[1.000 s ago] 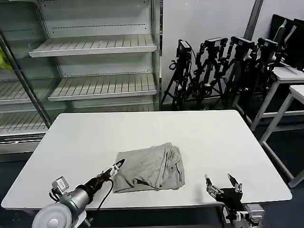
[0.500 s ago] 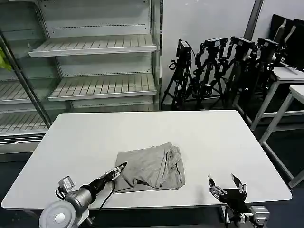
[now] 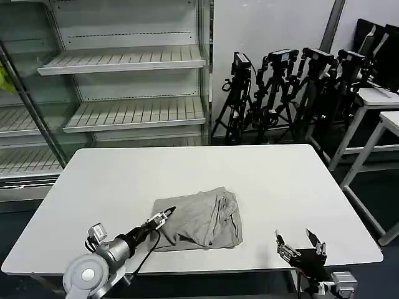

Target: Fold and organize the clothes.

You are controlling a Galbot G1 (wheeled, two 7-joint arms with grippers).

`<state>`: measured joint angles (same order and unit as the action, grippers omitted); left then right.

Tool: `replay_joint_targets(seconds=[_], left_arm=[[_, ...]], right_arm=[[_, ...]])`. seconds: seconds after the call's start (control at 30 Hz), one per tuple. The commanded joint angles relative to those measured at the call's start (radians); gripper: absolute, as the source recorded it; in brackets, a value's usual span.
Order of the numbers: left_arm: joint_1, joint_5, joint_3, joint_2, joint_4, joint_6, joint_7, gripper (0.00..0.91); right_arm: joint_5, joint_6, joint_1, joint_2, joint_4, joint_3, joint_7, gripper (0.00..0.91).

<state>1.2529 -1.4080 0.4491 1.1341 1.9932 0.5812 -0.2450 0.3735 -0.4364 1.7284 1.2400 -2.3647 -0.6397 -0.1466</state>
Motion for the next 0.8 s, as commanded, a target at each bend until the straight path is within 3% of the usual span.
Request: replay_joint_targets(seconds=[0.03, 0.8], left_arm=[[-0.042, -0.017, -0.004, 0.002, -0.033, -0.002, 0.000, 0.040], [-0.024, -0.062, 0.042, 0.003, -0.004, -0.002, -0.004, 0.040]], right_arm=[[-0.001, 0.000, 0.006, 0.003, -0.005, -0.003, -0.001, 0.907], [-0.006, -0.009, 0.008, 0.018, -0.029, -0.001, -0.007, 0.907]])
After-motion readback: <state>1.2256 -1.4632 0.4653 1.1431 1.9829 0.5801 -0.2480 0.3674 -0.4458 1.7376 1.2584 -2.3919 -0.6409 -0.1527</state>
